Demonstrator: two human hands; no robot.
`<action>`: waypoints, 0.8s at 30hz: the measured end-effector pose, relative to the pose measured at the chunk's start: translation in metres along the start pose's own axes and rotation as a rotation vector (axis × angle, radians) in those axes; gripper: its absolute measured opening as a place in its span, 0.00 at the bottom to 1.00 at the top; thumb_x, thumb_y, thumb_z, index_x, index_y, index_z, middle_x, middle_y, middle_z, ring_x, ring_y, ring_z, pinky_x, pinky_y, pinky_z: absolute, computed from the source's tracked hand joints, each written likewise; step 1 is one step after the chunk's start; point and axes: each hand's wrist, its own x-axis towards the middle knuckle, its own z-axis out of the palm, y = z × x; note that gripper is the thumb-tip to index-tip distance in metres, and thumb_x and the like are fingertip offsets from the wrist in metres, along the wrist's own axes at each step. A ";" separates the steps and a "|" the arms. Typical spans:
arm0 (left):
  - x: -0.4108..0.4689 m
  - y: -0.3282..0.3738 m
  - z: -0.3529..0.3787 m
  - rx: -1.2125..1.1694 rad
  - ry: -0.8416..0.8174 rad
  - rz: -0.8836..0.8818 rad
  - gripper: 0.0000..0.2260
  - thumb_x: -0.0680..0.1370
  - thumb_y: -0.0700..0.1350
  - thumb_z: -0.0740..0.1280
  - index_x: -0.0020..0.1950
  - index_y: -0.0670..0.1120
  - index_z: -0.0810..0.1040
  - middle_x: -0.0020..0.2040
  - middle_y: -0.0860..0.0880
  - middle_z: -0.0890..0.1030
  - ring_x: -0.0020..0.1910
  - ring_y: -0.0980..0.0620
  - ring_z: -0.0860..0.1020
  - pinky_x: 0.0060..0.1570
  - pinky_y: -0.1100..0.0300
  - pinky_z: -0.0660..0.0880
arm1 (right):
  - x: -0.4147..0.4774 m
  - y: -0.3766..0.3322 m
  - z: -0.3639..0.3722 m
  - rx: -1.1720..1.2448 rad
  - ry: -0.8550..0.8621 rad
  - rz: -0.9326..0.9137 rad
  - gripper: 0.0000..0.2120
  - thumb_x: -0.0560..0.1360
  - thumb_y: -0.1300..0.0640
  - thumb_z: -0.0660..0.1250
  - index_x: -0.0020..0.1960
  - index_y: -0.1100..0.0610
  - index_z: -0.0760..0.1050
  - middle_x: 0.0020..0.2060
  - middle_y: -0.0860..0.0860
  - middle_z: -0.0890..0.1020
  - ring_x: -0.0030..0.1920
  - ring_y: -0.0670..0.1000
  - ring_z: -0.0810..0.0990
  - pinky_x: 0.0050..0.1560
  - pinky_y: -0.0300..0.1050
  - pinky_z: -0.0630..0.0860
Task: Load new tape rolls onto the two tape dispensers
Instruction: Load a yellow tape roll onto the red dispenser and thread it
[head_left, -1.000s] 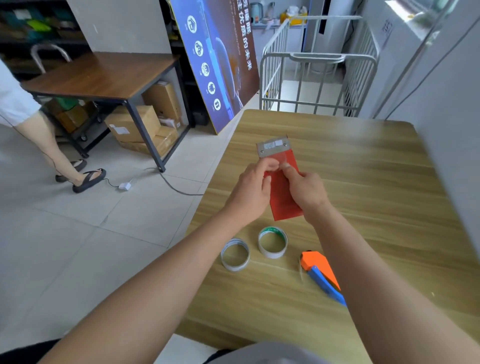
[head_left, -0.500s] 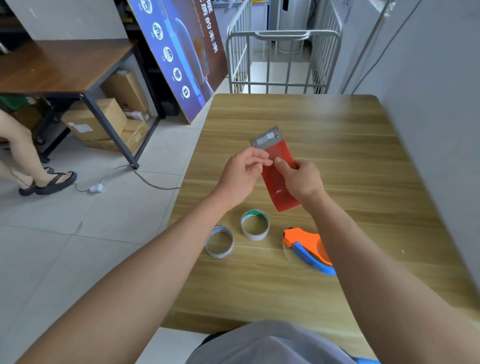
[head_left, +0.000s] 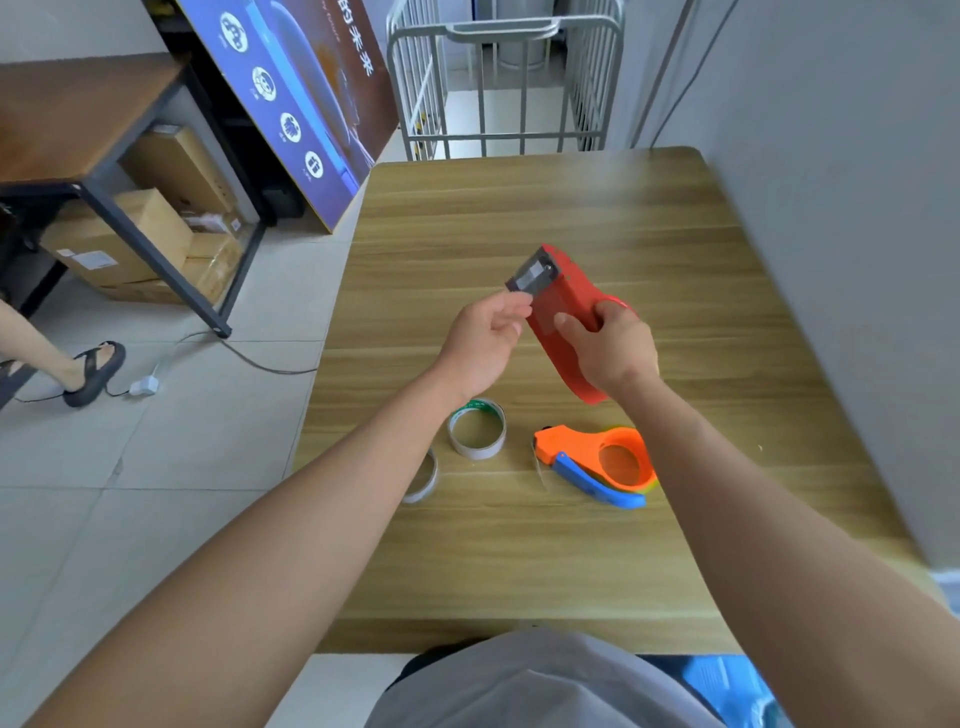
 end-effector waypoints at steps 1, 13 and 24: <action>0.002 0.000 0.005 0.010 -0.052 -0.018 0.18 0.78 0.32 0.56 0.67 0.41 0.70 0.64 0.43 0.76 0.61 0.50 0.74 0.61 0.61 0.69 | 0.001 0.004 -0.001 -0.027 0.002 -0.003 0.15 0.75 0.44 0.64 0.39 0.55 0.66 0.36 0.54 0.76 0.41 0.60 0.75 0.40 0.47 0.66; 0.011 -0.025 0.034 0.025 -0.158 -0.211 0.20 0.76 0.29 0.55 0.67 0.40 0.69 0.65 0.42 0.75 0.64 0.48 0.72 0.61 0.63 0.67 | 0.024 0.062 0.004 -0.501 -0.058 -0.146 0.17 0.76 0.44 0.62 0.50 0.58 0.76 0.51 0.59 0.82 0.55 0.61 0.76 0.57 0.50 0.64; 0.019 -0.060 0.036 -0.013 0.086 -0.251 0.15 0.78 0.32 0.57 0.61 0.42 0.75 0.58 0.44 0.80 0.56 0.51 0.76 0.57 0.61 0.71 | 0.046 0.098 0.037 -0.600 -0.191 -0.200 0.20 0.76 0.45 0.63 0.59 0.59 0.76 0.59 0.59 0.78 0.61 0.60 0.74 0.64 0.50 0.62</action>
